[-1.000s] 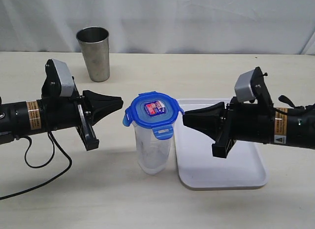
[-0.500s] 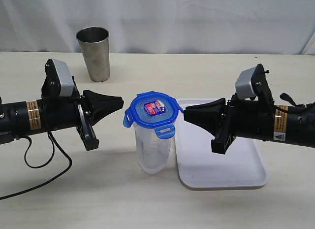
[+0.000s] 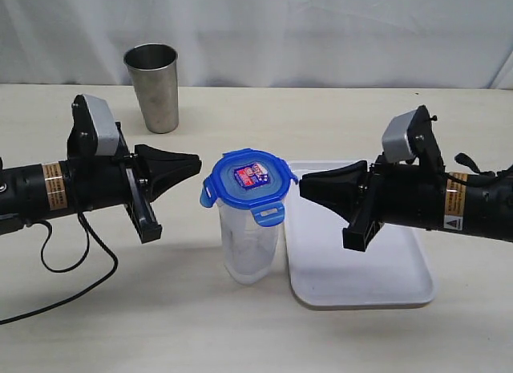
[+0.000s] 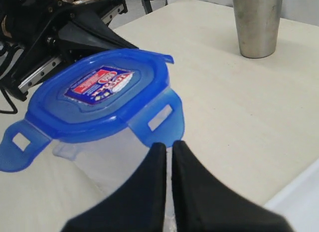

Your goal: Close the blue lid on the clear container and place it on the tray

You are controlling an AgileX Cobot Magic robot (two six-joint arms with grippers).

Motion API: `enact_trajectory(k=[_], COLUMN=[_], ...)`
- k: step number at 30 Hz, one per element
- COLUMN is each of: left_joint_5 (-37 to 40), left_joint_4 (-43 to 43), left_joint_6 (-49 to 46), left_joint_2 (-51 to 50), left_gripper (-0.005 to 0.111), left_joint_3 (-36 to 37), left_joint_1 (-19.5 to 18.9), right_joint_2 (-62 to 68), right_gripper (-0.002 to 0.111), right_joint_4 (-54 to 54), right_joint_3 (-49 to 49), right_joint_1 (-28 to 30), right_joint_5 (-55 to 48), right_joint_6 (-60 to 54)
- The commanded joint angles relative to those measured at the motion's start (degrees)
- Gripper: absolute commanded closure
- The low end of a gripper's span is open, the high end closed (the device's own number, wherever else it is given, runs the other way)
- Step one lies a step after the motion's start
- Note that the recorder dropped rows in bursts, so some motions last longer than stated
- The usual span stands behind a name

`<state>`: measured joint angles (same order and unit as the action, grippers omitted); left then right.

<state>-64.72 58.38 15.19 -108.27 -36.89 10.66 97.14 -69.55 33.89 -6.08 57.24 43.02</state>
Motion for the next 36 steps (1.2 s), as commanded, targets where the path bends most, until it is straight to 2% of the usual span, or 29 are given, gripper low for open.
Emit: enact_trajectory(k=[1, 13, 19, 36], left_joint_5=[-1.37, -1.56, -1.56, -2.08], left_joint_4=[-3.88, -2.35, -1.38, 0.07], left_joint_6=[-1.89, -1.89, -1.25, -0.15], left_joint_2=[0.45, 0.45, 0.45, 0.45], left_gripper=[0.107, 0.107, 0.107, 0.107], left_joint_3=[0.17, 0.17, 0.17, 0.17], left_joint_1=[0.40, 0.40, 0.40, 0.40], right_joint_2=[0.12, 0.12, 0.12, 0.12], right_gripper=[0.104, 0.104, 0.104, 0.104], right_joint_4=[-1.31, -5.94, 0.16, 1.17], right_joint_3=[0.06, 0.06, 0.06, 0.75], right_joint_1=[-0.11, -0.11, -0.11, -0.11], right_joint_5=[-0.15, 2.21, 0.10, -0.08], right_joint_6=[-0.23, 1.38, -3.00, -3.16])
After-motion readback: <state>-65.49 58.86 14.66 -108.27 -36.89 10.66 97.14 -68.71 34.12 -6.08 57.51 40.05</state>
